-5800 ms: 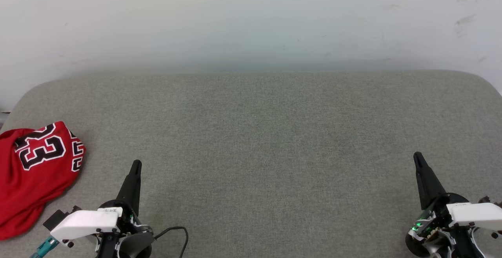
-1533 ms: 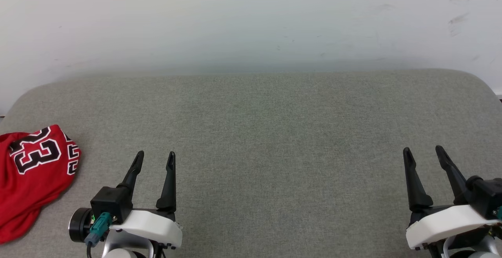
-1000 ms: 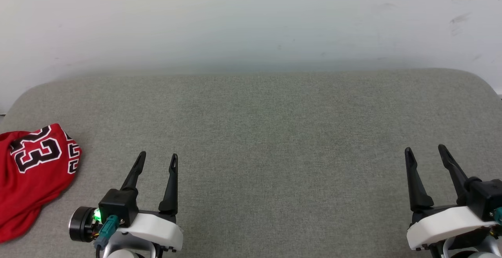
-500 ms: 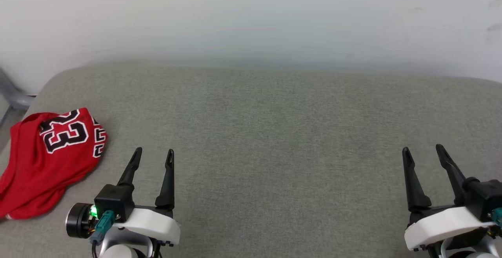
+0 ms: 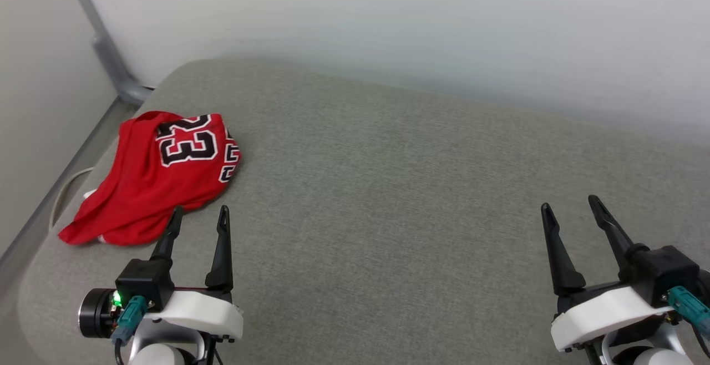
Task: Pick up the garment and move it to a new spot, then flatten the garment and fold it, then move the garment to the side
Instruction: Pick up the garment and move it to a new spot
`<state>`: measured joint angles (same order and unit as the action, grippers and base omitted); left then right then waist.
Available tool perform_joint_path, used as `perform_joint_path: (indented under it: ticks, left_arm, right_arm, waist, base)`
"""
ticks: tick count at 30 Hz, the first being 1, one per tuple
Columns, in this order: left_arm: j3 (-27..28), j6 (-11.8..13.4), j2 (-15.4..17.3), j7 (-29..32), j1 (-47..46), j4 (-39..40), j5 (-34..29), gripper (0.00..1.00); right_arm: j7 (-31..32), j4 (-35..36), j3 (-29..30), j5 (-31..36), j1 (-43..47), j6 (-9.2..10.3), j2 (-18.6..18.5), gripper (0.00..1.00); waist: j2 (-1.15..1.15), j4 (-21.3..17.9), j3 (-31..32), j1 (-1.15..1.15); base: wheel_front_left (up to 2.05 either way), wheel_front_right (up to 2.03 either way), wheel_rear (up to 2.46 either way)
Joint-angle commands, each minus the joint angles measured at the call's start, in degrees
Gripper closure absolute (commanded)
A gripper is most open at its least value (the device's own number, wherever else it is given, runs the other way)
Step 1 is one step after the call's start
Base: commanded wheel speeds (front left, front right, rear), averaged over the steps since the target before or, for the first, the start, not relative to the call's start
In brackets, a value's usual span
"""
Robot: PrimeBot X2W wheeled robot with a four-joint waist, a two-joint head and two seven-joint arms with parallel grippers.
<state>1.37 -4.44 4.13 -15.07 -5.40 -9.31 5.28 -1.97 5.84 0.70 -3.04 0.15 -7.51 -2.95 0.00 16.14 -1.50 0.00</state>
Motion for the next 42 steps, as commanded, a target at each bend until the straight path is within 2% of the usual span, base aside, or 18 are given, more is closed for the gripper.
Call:
perform_joint_path:
  ticks: [1, 10, 17, 33, 42]
  left_arm:
    - [0.15, 0.21, -0.14, -0.15, 0.07, 0.16, -0.05, 0.0]
    - [1.55, 0.34, -0.38, -0.15, 0.44, 0.48, 0.32, 0.0]
    - [2.36, 0.61, -0.64, -0.15, 1.21, 0.64, 0.47, 0.0]
    - [4.54, 0.59, -1.03, -0.15, -0.57, 1.08, 1.41, 0.0]
    - [8.09, -1.01, 1.4, -0.14, -10.47, -4.1, 6.17, 0.0]
  right_arm:
    - [0.04, 0.1, -0.17, 0.41, -0.51, 0.04, 0.12, 0.0]
    - [0.46, 0.7, -2.54, 1.51, -1.71, 0.04, 0.11, 0.0]
    - [0.76, 0.68, -3.41, 1.78, -2.49, 0.04, 0.01, 0.0]
    - [0.74, 0.29, -3.67, 0.89, -3.61, 0.04, -0.55, 0.0]
    - [1.9, 3.14, -4.04, 0.65, -6.75, 0.05, -1.18, 0.0]
  waist:
    - [0.0, 3.11, -0.11, 0.0]
    - [0.0, 10.65, -0.71, 0.0]
    - [0.0, 14.23, -0.81, 0.0]
    - [0.0, 14.44, -2.16, 0.0]
    - [0.0, 8.1, -8.98, 0.0]
  base:
    - [0.0, 0.0, 0.0]
    - [0.0, 0.0, 0.0]
    - [0.0, 0.0, 0.0]
    - [0.0, 0.0, 0.0]
    - [0.0, 0.0, 0.0]
